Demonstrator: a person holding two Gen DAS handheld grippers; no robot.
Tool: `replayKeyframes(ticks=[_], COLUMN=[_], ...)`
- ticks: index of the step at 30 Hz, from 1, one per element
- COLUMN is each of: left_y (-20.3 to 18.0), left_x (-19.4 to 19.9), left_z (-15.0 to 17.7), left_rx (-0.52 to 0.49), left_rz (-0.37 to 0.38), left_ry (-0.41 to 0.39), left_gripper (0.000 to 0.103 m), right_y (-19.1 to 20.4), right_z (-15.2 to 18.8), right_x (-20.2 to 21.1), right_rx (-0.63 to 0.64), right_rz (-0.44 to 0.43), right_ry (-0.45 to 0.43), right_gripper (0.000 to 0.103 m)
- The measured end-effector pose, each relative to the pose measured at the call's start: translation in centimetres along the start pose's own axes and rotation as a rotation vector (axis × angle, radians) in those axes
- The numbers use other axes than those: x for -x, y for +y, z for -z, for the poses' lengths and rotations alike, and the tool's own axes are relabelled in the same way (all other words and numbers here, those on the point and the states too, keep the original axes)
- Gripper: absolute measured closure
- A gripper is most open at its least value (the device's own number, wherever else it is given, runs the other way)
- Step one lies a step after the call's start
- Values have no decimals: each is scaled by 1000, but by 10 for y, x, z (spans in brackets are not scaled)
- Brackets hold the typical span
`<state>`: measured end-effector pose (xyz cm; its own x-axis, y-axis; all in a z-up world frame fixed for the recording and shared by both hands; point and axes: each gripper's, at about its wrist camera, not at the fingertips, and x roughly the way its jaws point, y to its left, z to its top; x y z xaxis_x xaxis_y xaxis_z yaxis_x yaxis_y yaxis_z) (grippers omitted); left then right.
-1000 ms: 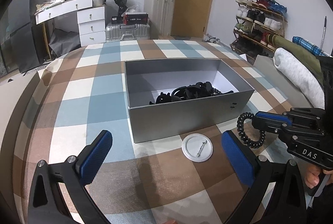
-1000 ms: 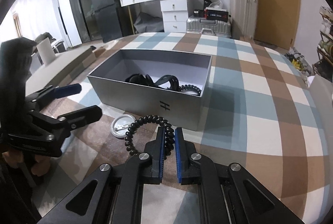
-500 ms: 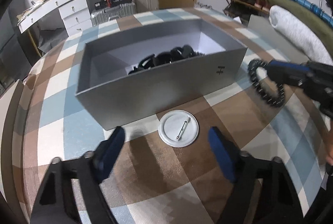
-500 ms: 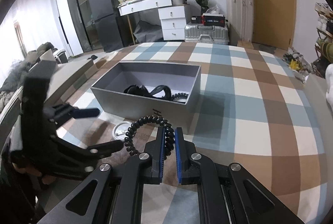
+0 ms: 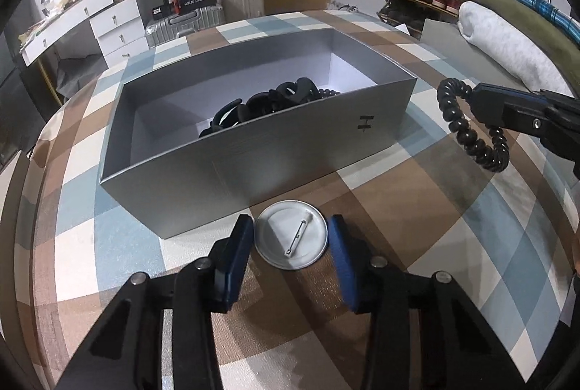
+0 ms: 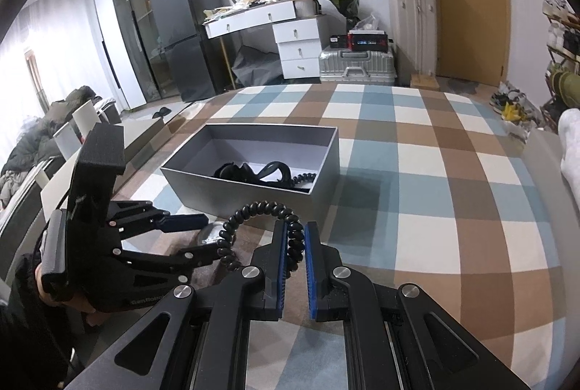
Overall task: Organize jewelry
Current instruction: 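Close the right gripper on the black beaded bracelet while the left gripper grasps the white badge, then carry the bracelet and white badge into the grey box and open both grippers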
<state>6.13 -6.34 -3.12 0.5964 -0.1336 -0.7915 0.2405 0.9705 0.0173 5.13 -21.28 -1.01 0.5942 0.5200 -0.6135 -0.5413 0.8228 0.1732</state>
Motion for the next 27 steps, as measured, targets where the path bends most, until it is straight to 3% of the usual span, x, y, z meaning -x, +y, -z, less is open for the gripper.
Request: replayKeyframes(ticks=[8, 27], left_y=[0, 11], left_x=[6, 41], left_z=[1, -10], left_rx=[2, 60], left_rz=[2, 7], left_ry=[-23, -199], left_gripper=[66, 66], right_y=[2, 6], right_z=[-2, -3], right_x=[2, 7], right_rx=[5, -2], right_rz=[-3, -8], right_ry=[-11, -62], right_gripper=[94, 94])
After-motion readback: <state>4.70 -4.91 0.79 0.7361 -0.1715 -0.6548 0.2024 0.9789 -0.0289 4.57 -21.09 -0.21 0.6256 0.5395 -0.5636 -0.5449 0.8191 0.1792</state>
